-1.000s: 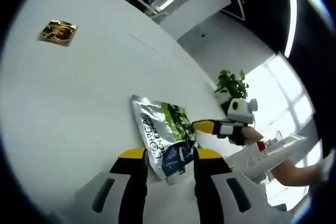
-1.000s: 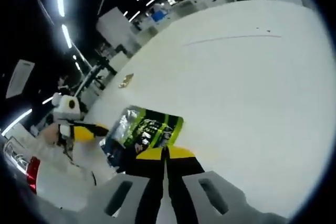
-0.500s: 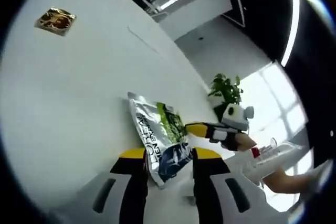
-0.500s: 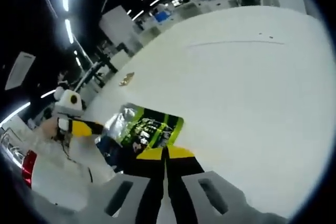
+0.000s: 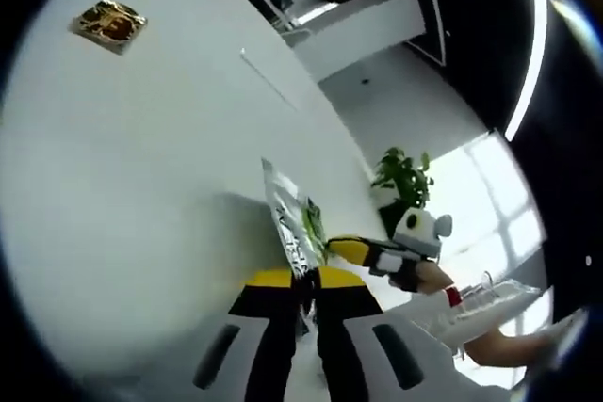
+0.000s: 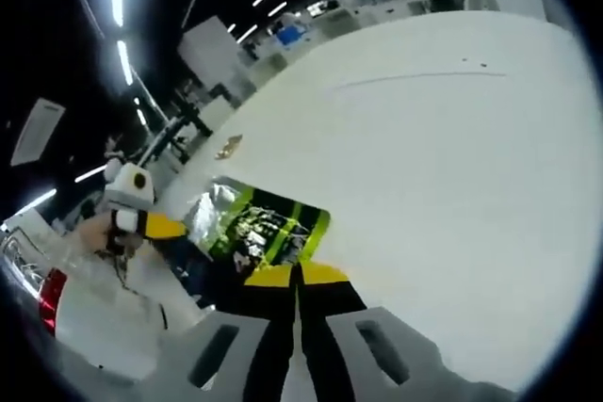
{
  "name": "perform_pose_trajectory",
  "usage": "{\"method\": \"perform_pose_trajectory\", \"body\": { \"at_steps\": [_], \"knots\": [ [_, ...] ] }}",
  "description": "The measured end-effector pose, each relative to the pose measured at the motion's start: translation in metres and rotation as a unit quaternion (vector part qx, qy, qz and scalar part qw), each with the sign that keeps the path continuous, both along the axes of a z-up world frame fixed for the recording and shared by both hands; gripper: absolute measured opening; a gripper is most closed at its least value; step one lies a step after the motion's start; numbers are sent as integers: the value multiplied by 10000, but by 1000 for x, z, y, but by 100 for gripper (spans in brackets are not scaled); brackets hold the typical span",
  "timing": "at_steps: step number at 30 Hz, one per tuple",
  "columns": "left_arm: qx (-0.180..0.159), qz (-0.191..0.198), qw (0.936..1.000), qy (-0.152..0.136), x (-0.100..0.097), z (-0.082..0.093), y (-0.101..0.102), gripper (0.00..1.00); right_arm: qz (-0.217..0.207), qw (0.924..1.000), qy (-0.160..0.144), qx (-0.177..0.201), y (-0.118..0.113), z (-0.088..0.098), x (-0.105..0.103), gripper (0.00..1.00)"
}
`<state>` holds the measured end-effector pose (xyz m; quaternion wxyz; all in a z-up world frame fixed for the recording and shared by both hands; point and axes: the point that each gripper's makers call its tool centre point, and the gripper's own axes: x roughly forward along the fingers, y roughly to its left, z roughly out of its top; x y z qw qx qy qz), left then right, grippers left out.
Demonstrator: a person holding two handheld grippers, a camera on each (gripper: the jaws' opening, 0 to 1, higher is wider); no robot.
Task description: Arrange the skincare products in the storage area until every visible bottle or jar stands upright without overlapping.
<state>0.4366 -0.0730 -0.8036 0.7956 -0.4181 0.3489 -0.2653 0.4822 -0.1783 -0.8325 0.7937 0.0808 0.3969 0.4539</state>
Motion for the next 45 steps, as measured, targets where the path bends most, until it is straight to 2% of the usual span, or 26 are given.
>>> {"method": "perform_pose_trajectory", "body": {
  "at_steps": [3,5,9,13,14,15,16,20,25,32,37,41,45],
  "knots": [
    [-21,-66,10000,13,-1,1,-8,0,19,10000,-15,-11,3,0,-1,1],
    [129,-69,9999,-69,-2,0,-8,0,23,10000,-15,-21,3,0,-1,1],
    [163,-59,9998,-57,-1,1,-6,0,-20,10000,7,20,3,1,-3,1],
    [185,-76,9996,213,-3,-2,-7,0,-75,10000,32,54,3,1,-2,1],
    [324,-34,9994,90,-1,-2,-5,0,-99,9999,57,67,3,1,-2,1],
    [550,-25,9984,-149,2,-1,-2,0,-107,9999,65,62,3,1,-2,1],
    [498,-36,9987,-43,0,0,-5,0,-114,9999,70,34,3,1,-2,1],
    [381,46,9992,59,3,6,-6,0,-130,9996,223,-123,2,2,-2,1],
    [387,61,9992,-44,7,16,-10,0,-161,9994,315,14,-1,7,-3,7],
    [572,39,9979,-286,11,30,-10,0,-80,9997,-108,-222,-7,25,-3,15],
    [670,32,9966,-479,14,45,-3,0,-75,9987,-405,-284,-9,44,-5,16],
    [861,19,9941,-664,14,60,7,0,-40,9976,-612,-322,-10,58,-6,16],
    [1246,-11,9886,-848,24,64,35,0,-68,9965,-791,-241,-8,73,-4,16]
  ]
}}
